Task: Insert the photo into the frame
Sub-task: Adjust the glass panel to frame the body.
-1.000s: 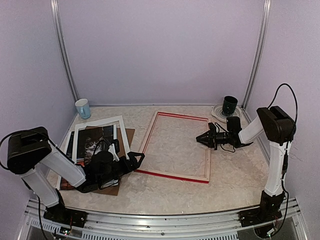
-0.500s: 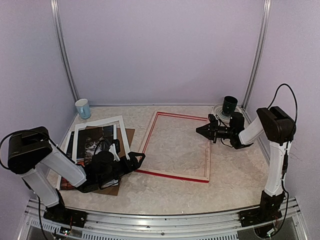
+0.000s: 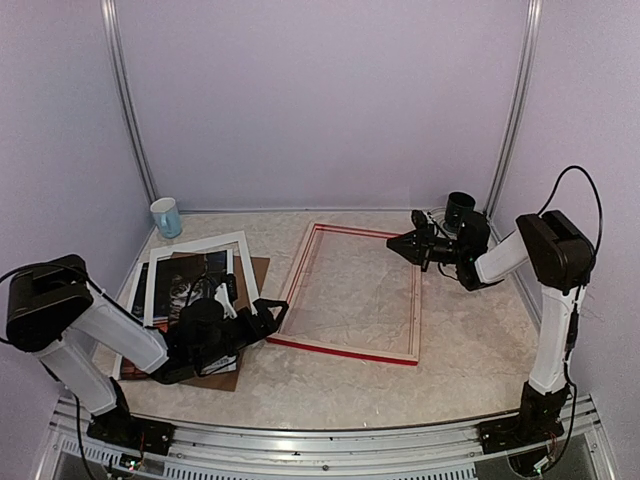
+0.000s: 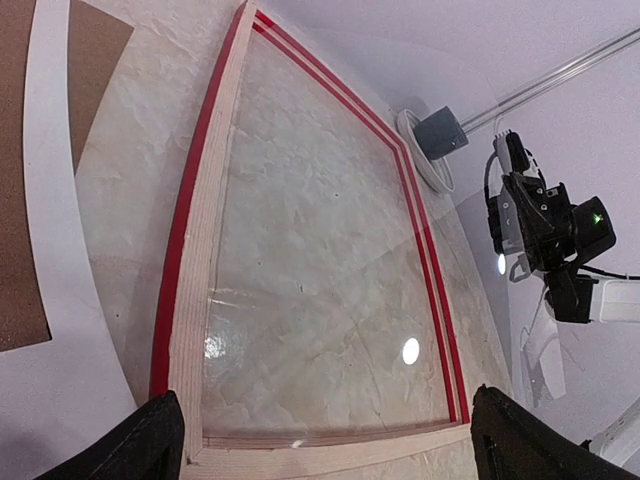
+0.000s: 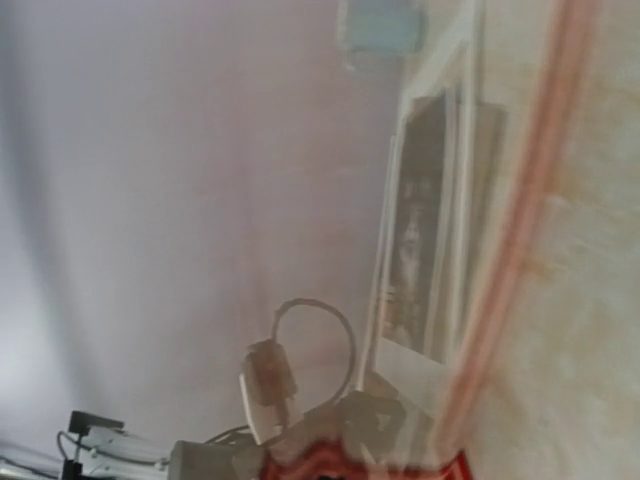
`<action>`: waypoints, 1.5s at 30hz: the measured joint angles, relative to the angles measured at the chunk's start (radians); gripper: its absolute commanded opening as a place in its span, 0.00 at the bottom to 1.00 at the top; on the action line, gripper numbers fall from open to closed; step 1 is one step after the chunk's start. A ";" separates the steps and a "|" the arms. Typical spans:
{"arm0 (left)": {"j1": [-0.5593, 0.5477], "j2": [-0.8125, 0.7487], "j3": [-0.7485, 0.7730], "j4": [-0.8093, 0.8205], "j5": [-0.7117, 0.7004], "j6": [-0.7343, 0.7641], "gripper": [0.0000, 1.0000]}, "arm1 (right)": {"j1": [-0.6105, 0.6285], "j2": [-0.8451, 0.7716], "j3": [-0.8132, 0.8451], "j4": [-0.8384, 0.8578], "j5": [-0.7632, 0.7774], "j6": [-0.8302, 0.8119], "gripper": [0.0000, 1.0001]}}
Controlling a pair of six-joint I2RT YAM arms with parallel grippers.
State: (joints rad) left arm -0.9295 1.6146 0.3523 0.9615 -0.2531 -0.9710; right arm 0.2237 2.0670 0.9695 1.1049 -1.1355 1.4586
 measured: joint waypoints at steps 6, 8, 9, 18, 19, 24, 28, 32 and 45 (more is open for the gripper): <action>0.000 -0.073 -0.008 -0.014 -0.037 0.007 0.99 | 0.035 -0.038 0.073 0.022 0.008 0.041 0.05; 0.000 -0.105 -0.022 -0.021 -0.057 0.008 0.99 | 0.048 -0.045 0.099 0.040 0.013 0.059 0.05; 0.000 -0.121 -0.029 -0.028 -0.069 0.009 0.99 | 0.056 -0.046 0.117 0.050 0.016 0.070 0.05; 0.002 -0.286 -0.110 -0.115 -0.190 0.008 0.99 | 0.105 -0.046 0.162 0.136 0.040 0.147 0.04; 0.002 -0.301 -0.115 -0.125 -0.201 0.008 0.99 | 0.106 -0.046 0.152 0.127 0.047 0.131 0.04; 0.002 -0.338 -0.121 -0.144 -0.226 0.009 0.99 | 0.103 -0.018 0.064 0.103 0.105 0.070 0.03; 0.002 -0.338 -0.121 -0.150 -0.226 0.009 0.99 | 0.094 0.086 0.020 0.137 0.132 0.079 0.03; 0.002 -0.338 -0.124 -0.151 -0.227 0.009 0.99 | 0.087 0.144 -0.010 0.100 0.151 0.057 0.03; 0.003 -0.314 -0.129 -0.147 -0.224 0.008 0.99 | 0.031 0.097 -0.024 -0.111 0.157 -0.132 0.04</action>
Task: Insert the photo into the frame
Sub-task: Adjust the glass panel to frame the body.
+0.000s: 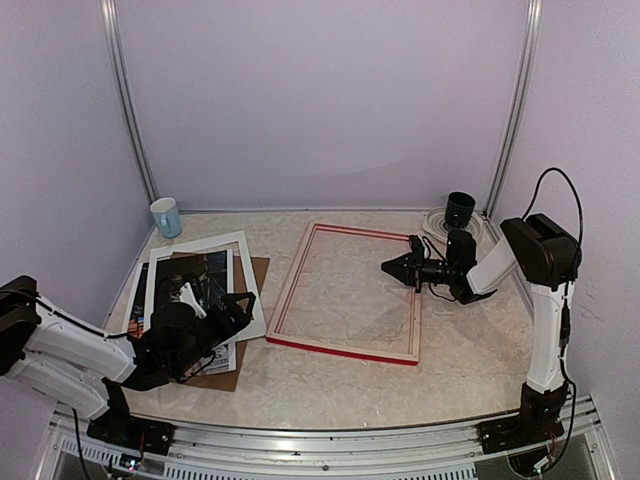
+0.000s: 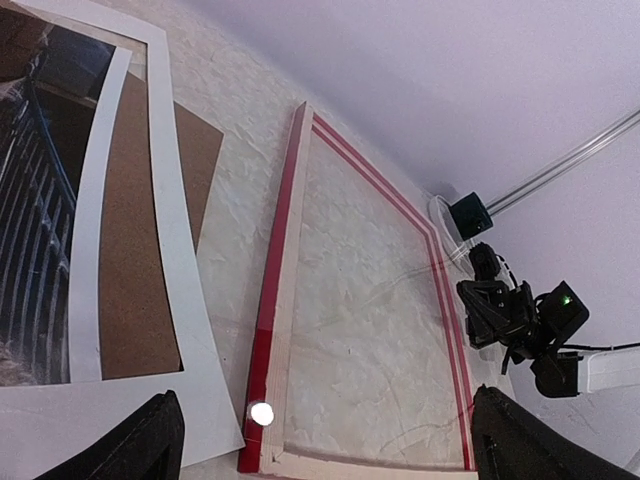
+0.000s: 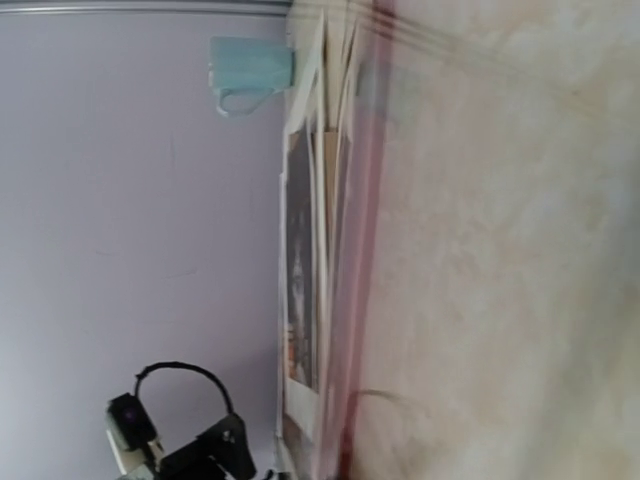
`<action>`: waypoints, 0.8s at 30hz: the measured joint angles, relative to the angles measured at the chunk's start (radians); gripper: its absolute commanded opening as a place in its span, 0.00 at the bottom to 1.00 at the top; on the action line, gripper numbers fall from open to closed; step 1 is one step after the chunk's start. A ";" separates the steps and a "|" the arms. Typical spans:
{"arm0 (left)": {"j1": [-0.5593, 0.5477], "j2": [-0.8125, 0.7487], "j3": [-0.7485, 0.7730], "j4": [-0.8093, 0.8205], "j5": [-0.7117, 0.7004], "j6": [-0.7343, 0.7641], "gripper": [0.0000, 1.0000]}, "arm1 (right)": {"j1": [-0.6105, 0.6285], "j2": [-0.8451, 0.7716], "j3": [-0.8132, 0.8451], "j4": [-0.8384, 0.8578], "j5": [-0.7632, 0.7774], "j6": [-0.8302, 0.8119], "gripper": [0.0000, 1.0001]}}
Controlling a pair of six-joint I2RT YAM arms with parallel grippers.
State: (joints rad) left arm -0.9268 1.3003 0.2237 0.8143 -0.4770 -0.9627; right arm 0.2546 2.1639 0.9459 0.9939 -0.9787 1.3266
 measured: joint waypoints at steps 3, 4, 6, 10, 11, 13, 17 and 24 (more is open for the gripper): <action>0.000 0.013 0.000 0.002 0.003 0.000 0.99 | -0.003 -0.013 0.000 -0.047 0.000 -0.042 0.05; 0.000 0.018 0.000 0.003 0.004 0.000 0.99 | -0.003 -0.016 0.000 -0.058 0.000 -0.053 0.05; 0.000 0.027 0.000 0.007 0.008 -0.001 0.99 | -0.003 -0.018 -0.002 -0.069 0.000 -0.067 0.05; 0.000 0.034 0.000 0.008 0.014 -0.002 0.99 | -0.008 -0.018 -0.009 -0.094 -0.001 -0.095 0.05; 0.000 0.035 0.000 0.008 0.017 -0.002 0.99 | -0.010 -0.018 -0.010 -0.105 -0.001 -0.103 0.05; 0.000 0.037 0.000 0.008 0.019 -0.002 0.99 | -0.015 -0.018 -0.010 -0.117 -0.001 -0.113 0.05; 0.000 0.042 0.000 0.009 0.021 -0.002 0.99 | -0.023 -0.021 -0.010 -0.139 -0.002 -0.136 0.05; 0.000 0.059 0.000 0.023 0.025 -0.002 0.99 | -0.032 -0.029 -0.014 -0.163 -0.006 -0.164 0.05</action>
State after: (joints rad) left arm -0.9272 1.3594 0.2237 0.8368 -0.4522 -0.9649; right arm 0.2222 2.1345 0.9321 0.8307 -0.9848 1.1625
